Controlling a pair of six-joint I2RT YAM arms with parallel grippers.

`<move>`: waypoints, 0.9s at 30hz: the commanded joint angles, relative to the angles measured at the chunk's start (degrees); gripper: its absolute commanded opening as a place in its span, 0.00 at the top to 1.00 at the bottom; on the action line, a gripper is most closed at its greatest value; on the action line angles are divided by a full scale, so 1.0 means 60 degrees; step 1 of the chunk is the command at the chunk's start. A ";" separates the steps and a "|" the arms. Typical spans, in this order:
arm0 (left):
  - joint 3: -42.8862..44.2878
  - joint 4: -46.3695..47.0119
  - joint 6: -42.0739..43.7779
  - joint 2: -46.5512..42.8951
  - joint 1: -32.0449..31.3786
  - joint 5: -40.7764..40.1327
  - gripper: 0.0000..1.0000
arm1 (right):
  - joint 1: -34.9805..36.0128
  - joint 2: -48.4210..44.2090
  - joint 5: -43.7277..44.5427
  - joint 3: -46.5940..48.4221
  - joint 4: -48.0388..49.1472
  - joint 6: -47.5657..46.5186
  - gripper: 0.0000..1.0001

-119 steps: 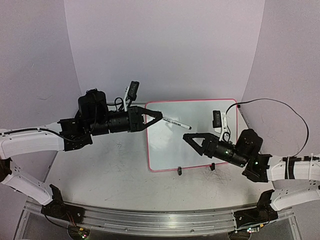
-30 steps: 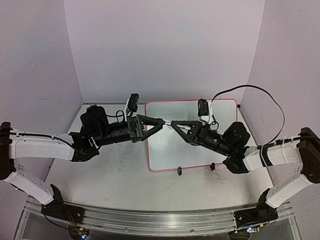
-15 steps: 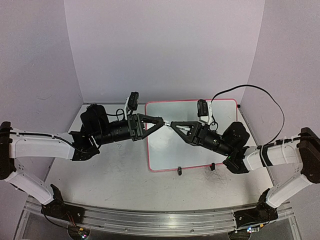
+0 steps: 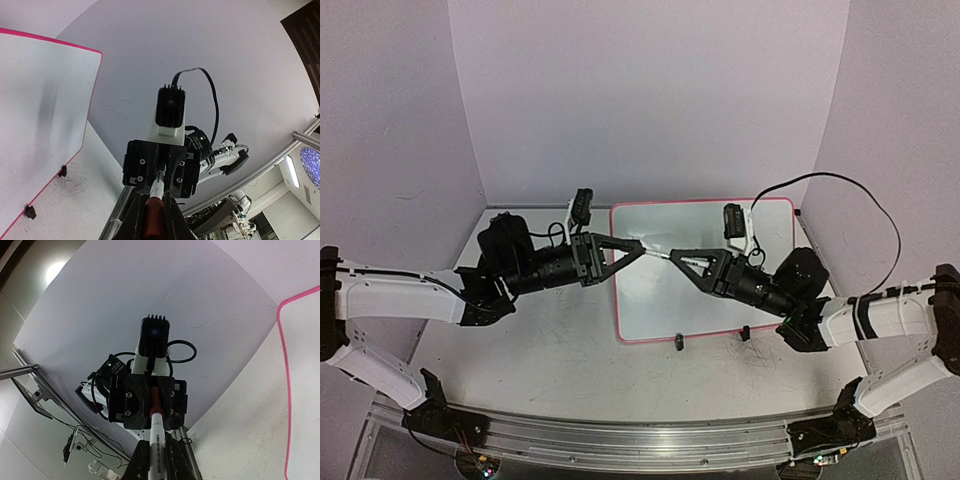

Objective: Write a sentence on the whiteboard
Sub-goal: Open the pen cap from the whiteboard marker, then place the pen cap at the center of the board.

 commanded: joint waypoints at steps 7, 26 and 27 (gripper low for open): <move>-0.1125 -0.0366 0.0268 -0.1999 0.1320 -0.1167 1.00 | -0.1062 -0.2107 0.0842 -0.1647 0.0321 -0.0052 1.00; -0.1034 -0.7974 0.1753 -0.1149 0.1618 -0.1979 1.00 | -0.1703 -0.5042 0.2746 -0.1109 -0.5267 -0.2890 1.00; -0.1069 -0.8035 0.1753 -0.1070 0.1631 -0.1777 1.00 | -0.1703 -0.5156 0.2830 -0.1103 -0.5409 -0.2935 1.00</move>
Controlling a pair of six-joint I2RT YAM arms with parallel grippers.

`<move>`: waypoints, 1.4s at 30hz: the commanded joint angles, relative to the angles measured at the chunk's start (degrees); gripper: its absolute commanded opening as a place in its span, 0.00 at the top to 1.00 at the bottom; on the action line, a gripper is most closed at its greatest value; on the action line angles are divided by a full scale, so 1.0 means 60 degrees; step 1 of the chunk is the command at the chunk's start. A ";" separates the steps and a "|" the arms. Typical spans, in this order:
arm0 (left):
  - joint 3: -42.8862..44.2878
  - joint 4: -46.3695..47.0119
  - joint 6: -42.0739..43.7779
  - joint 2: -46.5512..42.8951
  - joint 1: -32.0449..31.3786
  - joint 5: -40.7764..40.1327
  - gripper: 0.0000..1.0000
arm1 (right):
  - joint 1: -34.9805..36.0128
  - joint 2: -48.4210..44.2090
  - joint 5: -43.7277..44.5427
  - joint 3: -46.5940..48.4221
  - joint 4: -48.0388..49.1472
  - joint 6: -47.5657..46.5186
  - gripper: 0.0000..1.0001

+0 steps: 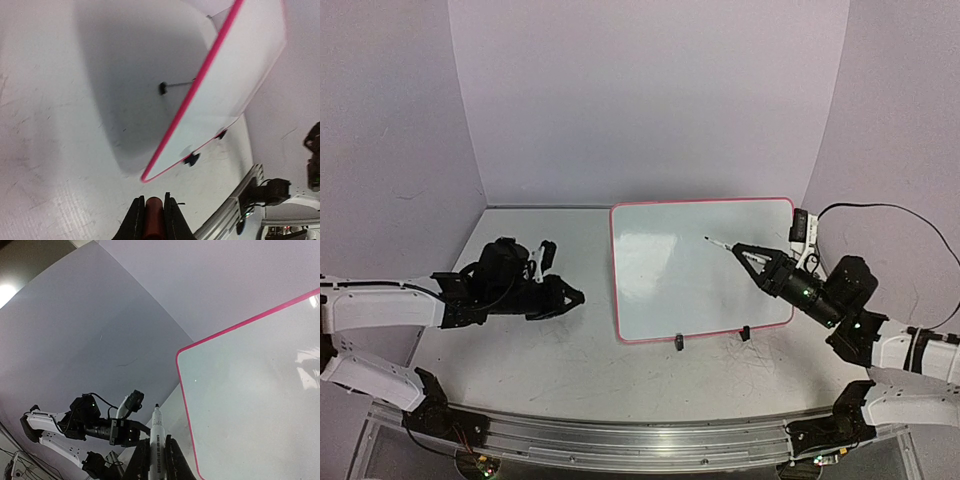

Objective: Write a sentence on the whiteboard
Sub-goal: Place the pen cap at the center of the board.

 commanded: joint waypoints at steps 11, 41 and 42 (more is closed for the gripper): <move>0.0018 -0.1385 0.0493 0.1949 0.0179 0.2486 1.00 | -0.0022 -0.1040 0.0543 0.0376 -0.1226 -0.1075 1.00; 0.0015 -0.0966 0.1017 0.3393 0.0409 0.1899 0.77 | -0.0022 -0.2040 0.0994 0.0062 -0.1833 -0.1283 1.00; -0.0007 -0.0965 0.1003 0.3325 0.0409 0.1863 0.76 | -0.0022 -0.2033 0.0988 0.0112 -0.1888 -0.1330 1.00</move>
